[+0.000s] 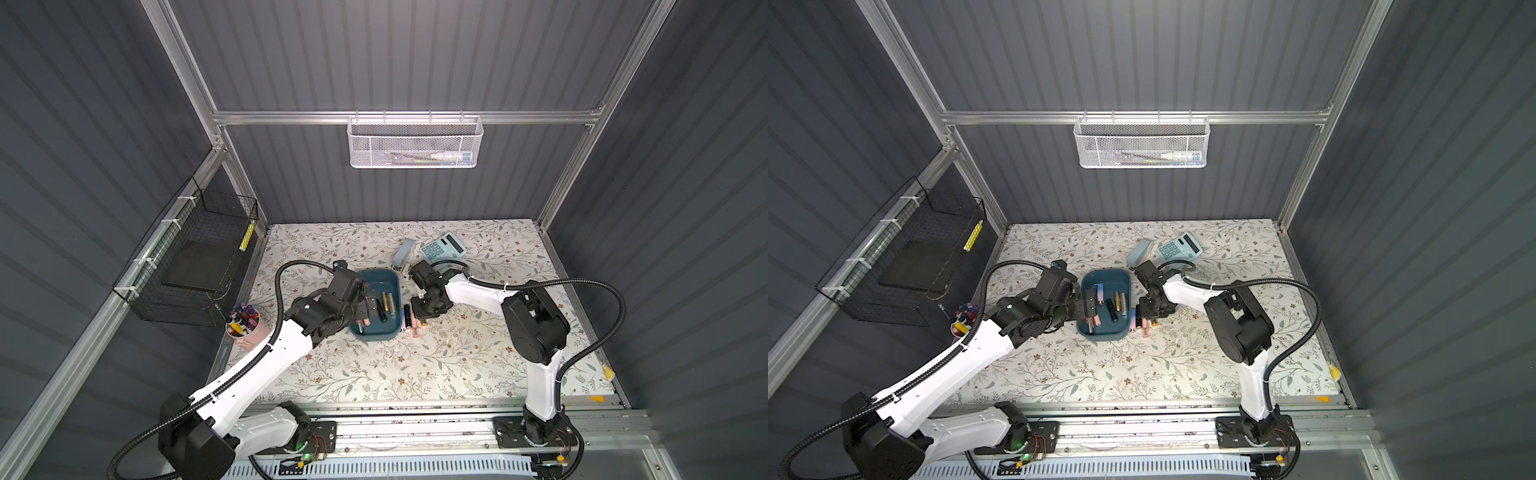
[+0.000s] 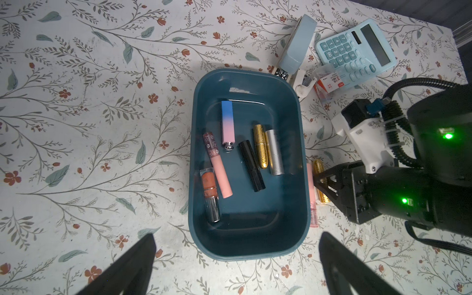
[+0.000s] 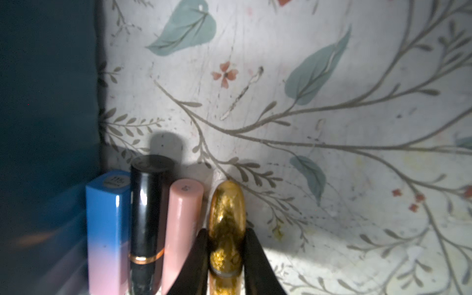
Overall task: Put the lipstick into the storage box
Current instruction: Pick up the lipstick at the center of the board.
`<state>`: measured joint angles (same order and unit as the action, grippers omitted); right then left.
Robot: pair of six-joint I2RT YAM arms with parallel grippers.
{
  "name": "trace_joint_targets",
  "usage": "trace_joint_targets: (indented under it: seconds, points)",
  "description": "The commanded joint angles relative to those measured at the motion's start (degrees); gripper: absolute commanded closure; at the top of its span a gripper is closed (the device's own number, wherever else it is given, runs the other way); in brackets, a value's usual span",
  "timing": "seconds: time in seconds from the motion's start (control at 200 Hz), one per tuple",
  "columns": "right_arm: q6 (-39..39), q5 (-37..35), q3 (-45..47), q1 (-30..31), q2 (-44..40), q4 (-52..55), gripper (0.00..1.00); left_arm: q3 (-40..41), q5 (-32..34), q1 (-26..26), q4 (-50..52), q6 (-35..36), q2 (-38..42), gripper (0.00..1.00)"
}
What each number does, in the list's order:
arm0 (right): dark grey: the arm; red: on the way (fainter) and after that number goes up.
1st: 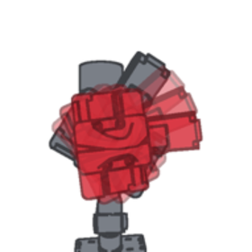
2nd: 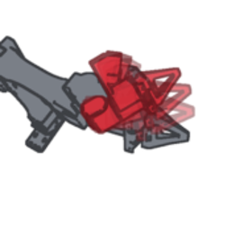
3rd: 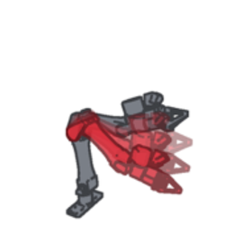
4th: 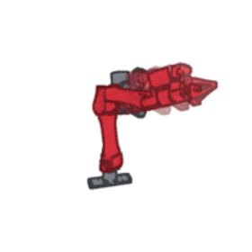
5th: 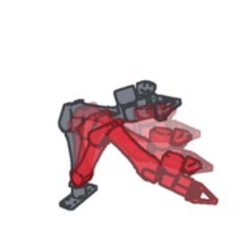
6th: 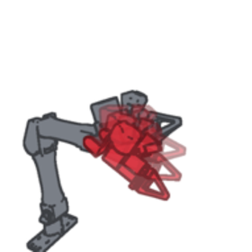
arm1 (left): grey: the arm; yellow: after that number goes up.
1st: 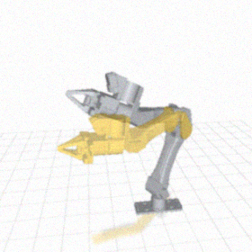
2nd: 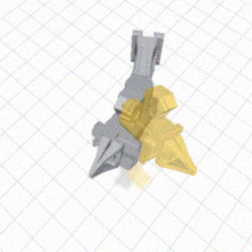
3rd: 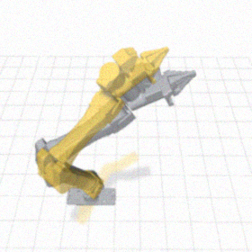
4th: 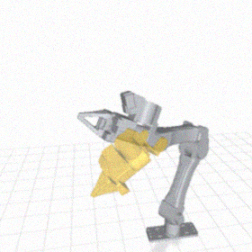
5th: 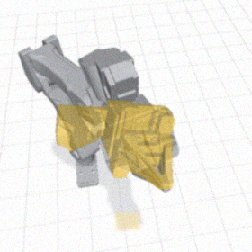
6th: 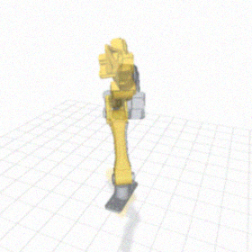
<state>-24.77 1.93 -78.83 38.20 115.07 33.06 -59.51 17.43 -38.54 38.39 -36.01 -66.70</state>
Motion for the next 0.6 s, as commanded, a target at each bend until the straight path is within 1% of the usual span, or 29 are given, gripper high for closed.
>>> trace_joint_targets:
  seconds: [0.0,0.375,0.595]
  points:
    - [0.34,-2.18,0.75,0.13,-1.85,3.86,0.77,0.74,1.09,0.31,1.42,1.11,1.48,0.00]
    - [0.41,-5.34,0.01,0.20,-8.75,7.87,0.79,2.49,1.42,0.31,1.93,0.77,4.35,0.00]
    - [0.54,-5.51,-4.72,1.06,-9.69,9.84,0.79,3.02,2.60,0.31,3.26,0.67,6.50,0.00]
